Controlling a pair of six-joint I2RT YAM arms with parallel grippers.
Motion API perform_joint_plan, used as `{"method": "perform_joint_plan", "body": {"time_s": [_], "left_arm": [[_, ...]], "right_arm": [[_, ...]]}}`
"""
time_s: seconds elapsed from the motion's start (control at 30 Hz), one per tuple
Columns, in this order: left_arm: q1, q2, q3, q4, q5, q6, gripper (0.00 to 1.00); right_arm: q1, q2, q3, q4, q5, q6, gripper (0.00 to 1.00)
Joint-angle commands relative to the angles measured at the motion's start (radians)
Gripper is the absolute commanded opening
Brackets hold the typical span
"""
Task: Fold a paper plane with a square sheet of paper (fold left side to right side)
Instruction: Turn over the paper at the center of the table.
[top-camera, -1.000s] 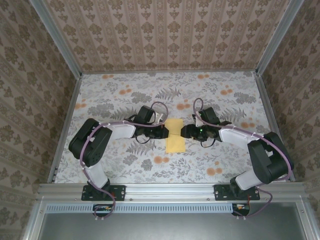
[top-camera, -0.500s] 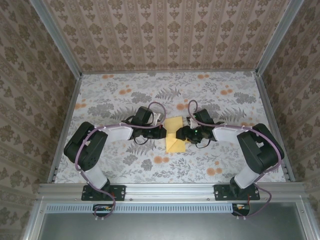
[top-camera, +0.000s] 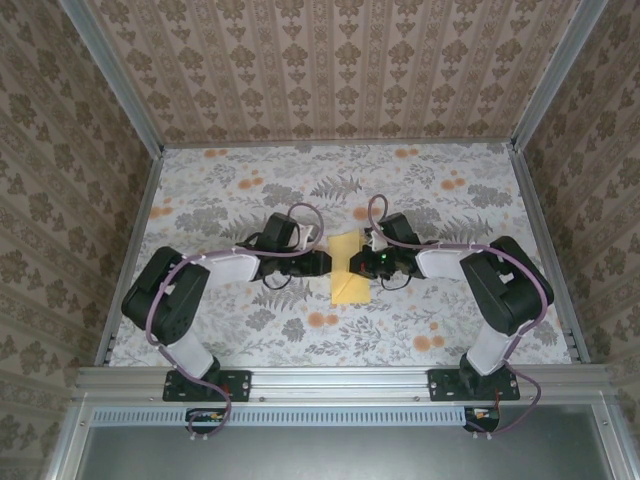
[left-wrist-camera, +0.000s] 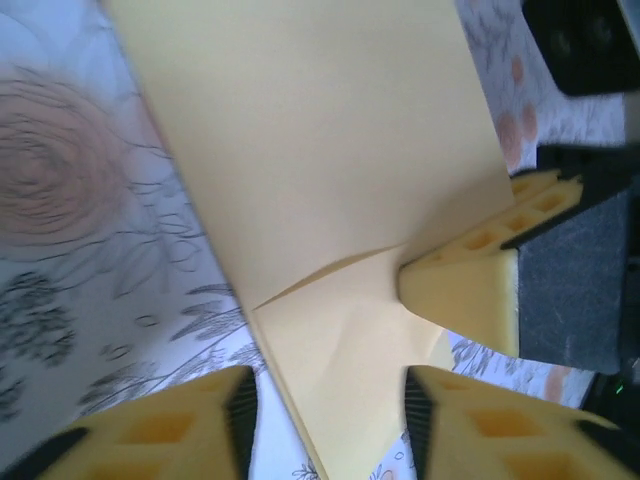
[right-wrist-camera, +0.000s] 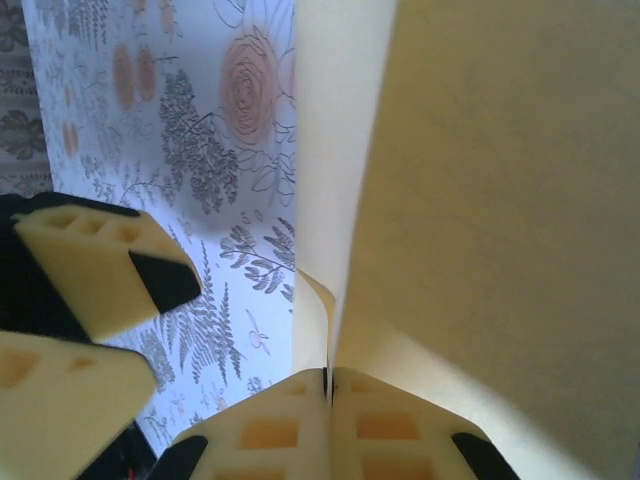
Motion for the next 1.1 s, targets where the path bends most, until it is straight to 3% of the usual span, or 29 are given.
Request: {"method": "perform_joint_plan", "body": {"time_s": [0.0, 0.3, 0.47, 0.63, 0.83, 1.07], "left_arm": [[0.047, -0.107, -0.022, 0.048, 0.026, -0.033, 0.61], [0.191, -0.381, -0.039, 0.177, 0.115, -0.193, 1.0], [0.21, -0.427, -0.007, 0.33, 0.194, -0.299, 1.0], [0.169, -0.405, 0.059, 0.479, 0.287, -0.379, 1.0], [0.087, -0.395, 0.132, 0.463, 0.318, -0.333, 1.0], [0.061, -0.372, 0.157, 0.422, 0.318, -0.316, 1.0]], "right_arm": [[-0.022, -0.071, 0.014, 0.057, -0.031, -0.022, 0.01], [-0.15, -0.311, 0.052, 0.115, -0.206, -0.096, 0.03], [-0.171, -0.405, 0.131, 0.117, -0.294, -0.139, 0.03], [-0.165, -0.411, 0.201, 0.204, -0.365, -0.069, 0.04], [-0.12, -0.403, 0.263, 0.232, -0.396, -0.039, 0.04], [-0.091, -0.397, 0.27, 0.332, -0.408, 0.029, 0.04]]}}
